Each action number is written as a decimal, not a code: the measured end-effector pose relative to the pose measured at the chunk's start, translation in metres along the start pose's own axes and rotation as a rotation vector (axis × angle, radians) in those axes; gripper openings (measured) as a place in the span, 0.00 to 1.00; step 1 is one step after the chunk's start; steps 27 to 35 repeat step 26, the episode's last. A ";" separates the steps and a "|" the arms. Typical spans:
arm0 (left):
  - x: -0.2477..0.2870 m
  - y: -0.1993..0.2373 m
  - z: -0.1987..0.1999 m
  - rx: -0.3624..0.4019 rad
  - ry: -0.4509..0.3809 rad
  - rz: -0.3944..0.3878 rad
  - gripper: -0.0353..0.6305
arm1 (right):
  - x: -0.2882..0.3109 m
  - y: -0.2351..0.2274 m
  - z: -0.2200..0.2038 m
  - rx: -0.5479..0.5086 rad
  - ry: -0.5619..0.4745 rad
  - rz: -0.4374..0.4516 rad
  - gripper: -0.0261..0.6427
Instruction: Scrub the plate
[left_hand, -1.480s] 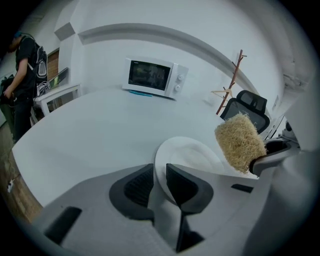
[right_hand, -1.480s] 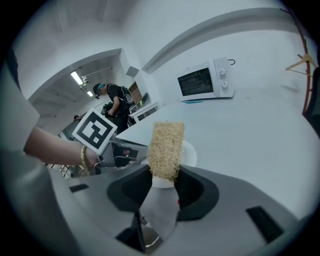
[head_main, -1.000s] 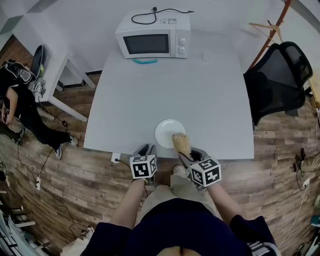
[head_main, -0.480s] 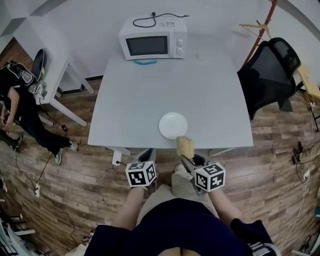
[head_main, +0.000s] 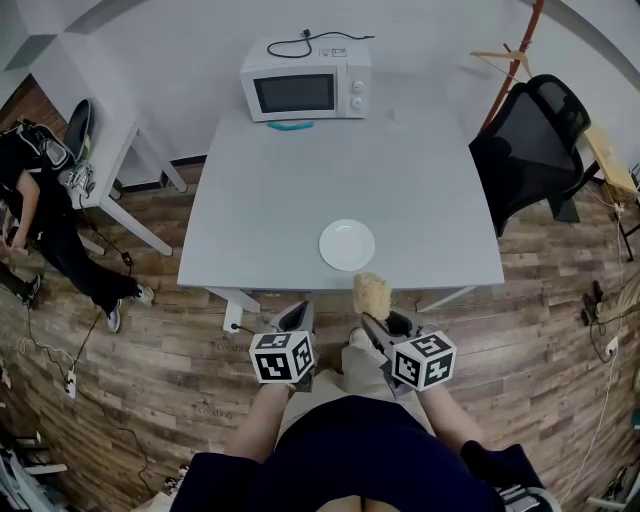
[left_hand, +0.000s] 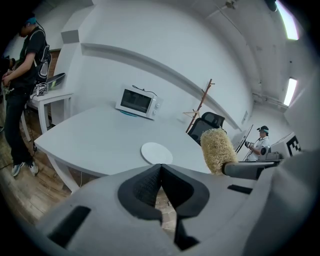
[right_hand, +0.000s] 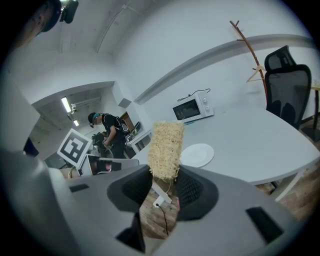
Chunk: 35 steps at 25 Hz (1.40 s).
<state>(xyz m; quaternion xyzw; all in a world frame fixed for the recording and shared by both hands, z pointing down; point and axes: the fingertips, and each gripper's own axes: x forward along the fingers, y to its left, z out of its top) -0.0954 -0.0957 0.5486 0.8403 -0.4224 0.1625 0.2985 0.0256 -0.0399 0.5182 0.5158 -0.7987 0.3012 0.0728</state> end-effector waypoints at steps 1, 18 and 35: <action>-0.002 0.000 0.000 0.002 -0.001 -0.002 0.08 | 0.000 0.001 0.000 -0.005 -0.005 -0.003 0.25; -0.011 -0.006 0.003 0.022 -0.014 -0.048 0.08 | 0.000 0.018 0.003 -0.013 -0.051 -0.010 0.25; -0.012 -0.004 0.002 0.017 -0.013 -0.061 0.08 | 0.004 0.021 0.002 -0.020 -0.054 -0.013 0.25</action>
